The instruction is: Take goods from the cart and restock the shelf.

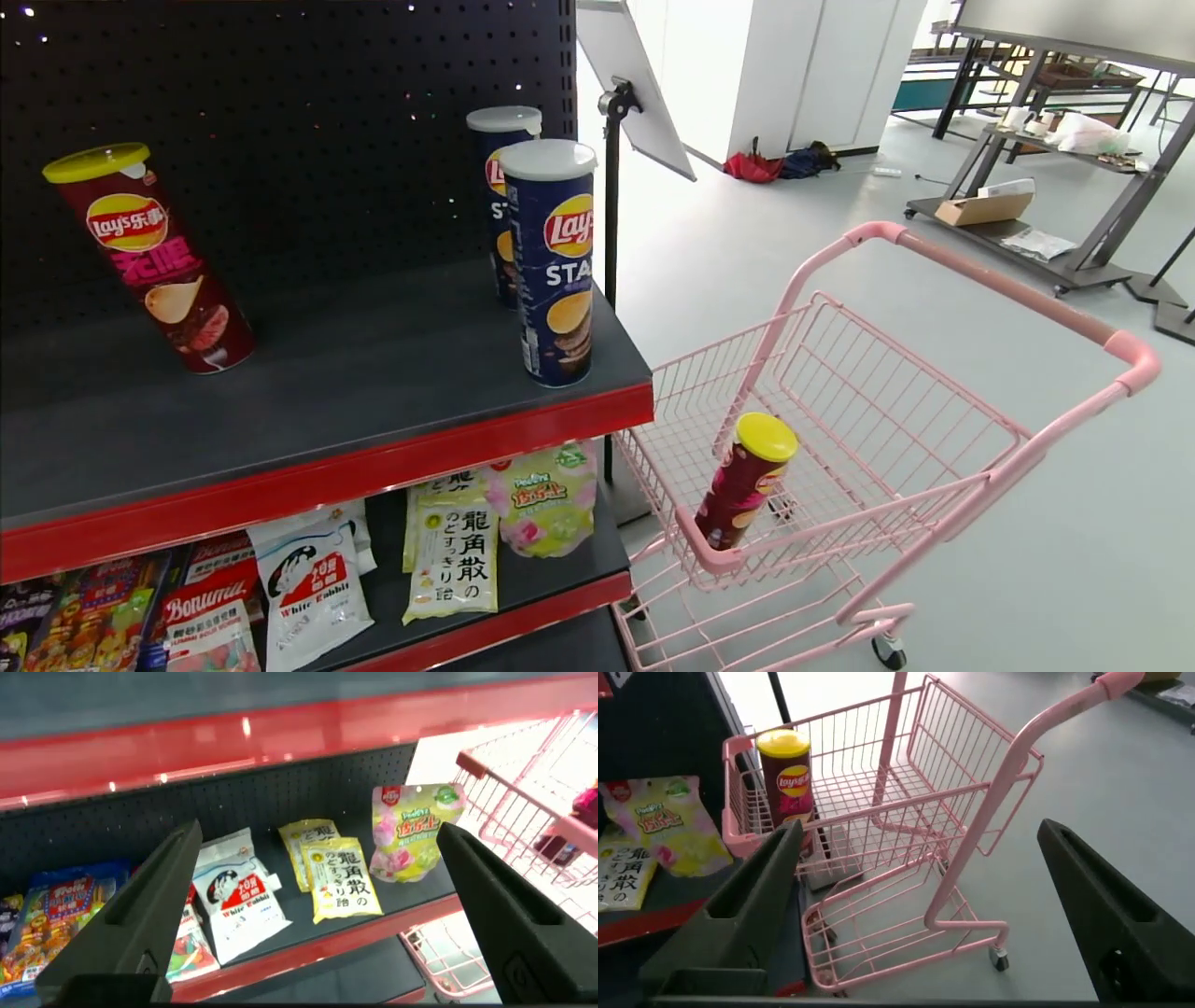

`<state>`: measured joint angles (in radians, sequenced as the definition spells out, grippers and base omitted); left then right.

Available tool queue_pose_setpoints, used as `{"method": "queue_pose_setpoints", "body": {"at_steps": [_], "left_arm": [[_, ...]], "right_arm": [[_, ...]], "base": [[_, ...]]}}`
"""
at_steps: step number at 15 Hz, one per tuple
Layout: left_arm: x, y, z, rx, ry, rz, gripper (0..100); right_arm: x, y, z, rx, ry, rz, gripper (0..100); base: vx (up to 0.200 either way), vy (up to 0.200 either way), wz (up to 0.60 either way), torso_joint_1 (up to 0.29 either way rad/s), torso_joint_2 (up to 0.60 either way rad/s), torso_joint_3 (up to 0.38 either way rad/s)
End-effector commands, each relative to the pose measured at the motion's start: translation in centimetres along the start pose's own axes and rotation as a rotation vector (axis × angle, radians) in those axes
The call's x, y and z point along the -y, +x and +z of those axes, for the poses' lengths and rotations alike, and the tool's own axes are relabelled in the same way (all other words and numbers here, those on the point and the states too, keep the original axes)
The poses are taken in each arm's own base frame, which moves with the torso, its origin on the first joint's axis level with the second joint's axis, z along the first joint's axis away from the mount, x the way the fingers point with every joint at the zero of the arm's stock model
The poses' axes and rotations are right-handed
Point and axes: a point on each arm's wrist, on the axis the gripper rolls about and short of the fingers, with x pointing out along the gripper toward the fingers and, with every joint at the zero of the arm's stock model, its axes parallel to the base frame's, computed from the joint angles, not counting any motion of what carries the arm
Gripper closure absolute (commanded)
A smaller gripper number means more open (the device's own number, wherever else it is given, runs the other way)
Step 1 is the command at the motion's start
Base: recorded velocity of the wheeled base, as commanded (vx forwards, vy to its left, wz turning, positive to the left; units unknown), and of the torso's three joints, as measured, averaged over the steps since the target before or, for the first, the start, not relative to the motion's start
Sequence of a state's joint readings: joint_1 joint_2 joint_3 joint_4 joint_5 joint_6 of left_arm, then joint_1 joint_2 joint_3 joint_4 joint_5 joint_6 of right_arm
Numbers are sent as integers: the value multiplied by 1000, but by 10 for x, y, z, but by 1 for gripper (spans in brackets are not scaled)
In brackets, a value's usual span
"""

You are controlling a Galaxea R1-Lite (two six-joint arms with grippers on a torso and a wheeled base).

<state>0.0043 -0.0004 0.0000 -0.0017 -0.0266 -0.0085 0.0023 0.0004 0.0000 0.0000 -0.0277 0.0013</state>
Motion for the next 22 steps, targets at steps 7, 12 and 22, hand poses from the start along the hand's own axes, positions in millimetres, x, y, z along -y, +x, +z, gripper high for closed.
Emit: {"method": "queue_pose_setpoints", "body": {"at_steps": [7, 12, 22], "left_arm": [[0, 0, 0, -1, -1, -1, 0], [0, 0, 0, -1, 2, -1, 0], [0, 0, 0, -1, 2, -1, 0]], "right_arm": [[0, 0, 0, -1, -6, 7, 0], [-8, 65, 130, -125, 134, 184, 0], [-71, 221, 31, -504, 149, 429, 0]], "base": [[0, 0, 0, -63, 185, 119], [0, 0, 0, 0, 0, 0], [0, 0, 0, 0, 0, 0]]}}
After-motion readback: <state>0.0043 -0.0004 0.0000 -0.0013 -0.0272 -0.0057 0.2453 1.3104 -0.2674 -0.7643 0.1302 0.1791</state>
